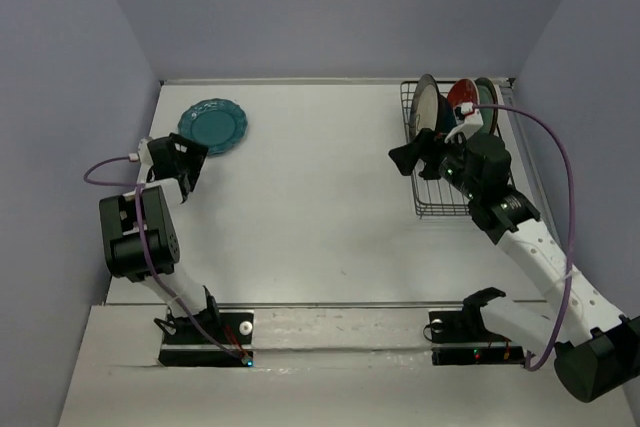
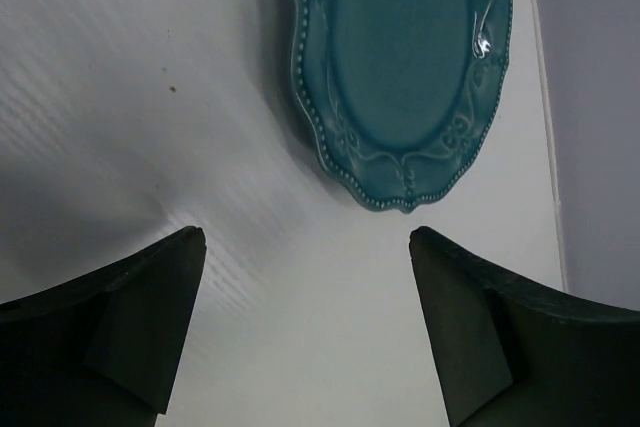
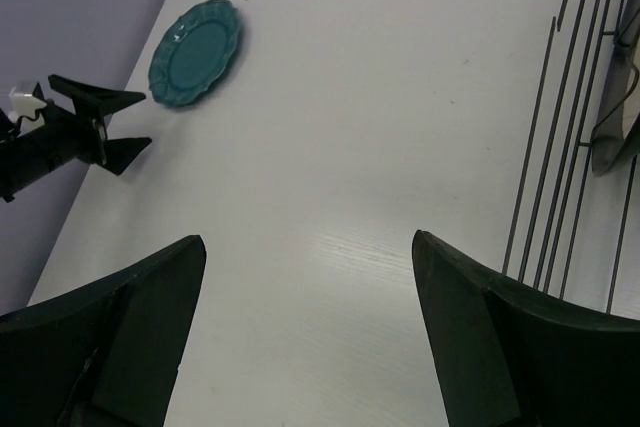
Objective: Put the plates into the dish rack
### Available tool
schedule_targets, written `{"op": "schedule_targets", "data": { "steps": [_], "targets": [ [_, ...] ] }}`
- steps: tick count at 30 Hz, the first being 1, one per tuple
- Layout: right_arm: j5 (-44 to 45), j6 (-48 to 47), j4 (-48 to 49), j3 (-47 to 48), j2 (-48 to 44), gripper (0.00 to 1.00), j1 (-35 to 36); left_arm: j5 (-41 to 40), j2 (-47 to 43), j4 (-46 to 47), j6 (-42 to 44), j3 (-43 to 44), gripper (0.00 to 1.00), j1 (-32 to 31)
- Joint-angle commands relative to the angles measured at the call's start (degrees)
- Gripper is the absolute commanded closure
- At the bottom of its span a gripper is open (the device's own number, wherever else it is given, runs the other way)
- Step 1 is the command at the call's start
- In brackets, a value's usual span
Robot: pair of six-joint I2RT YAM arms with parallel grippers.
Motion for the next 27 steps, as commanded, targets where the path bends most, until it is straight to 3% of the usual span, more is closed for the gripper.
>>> {"op": "schedule_targets", "data": {
  "steps": [1, 8, 17, 18, 20, 21, 24, 27],
  "targets": [
    [-3.22, 0.92, 4.75, -0.95, -1.28, 0.11, 0.63, 0.13, 5.64, 7.11, -3.27, 4.28, 0.07, 0.79],
    [-4.45, 1.18, 6.07, -2.18, -2.16, 0.11, 1.16, 0.22, 15.13, 12.99, -8.63, 8.06, 0.10, 0.70],
    [-5.15, 0.57, 6.87, -1.57, -1.46, 0.11, 1.16, 0.57, 22.61, 22.75, -15.48, 10.09, 0.32, 0.79],
    [-5.33, 0.57, 6.87, -1.57, -1.37, 0.11, 1.16, 0.49, 23.05, 25.02, -16.01, 9.65, 0.41, 0.70],
    [-5.33, 0.65, 6.87, -1.65, -1.37, 0.12, 1.16, 0.31, 24.36, 27.15, -16.89, 9.21, 0.50, 0.70],
    [-5.33, 0.74, 6.78, -1.74, -1.37, 0.12, 1.16, 0.48, 25.41, 29.59, -17.85, 8.77, 0.67, 0.78],
    [-5.41, 0.74, 6.60, -1.92, -1.46, 0.12, 1.16, 1.97, 26.83, 35.13, -18.83, 7.63, 0.94, 0.79],
    [-5.33, 0.57, 6.08, -1.48, -1.37, 0.12, 1.16, 4.35, 26.84, 39.79, -19.01, 6.58, 0.94, 0.87]
  ]
}}
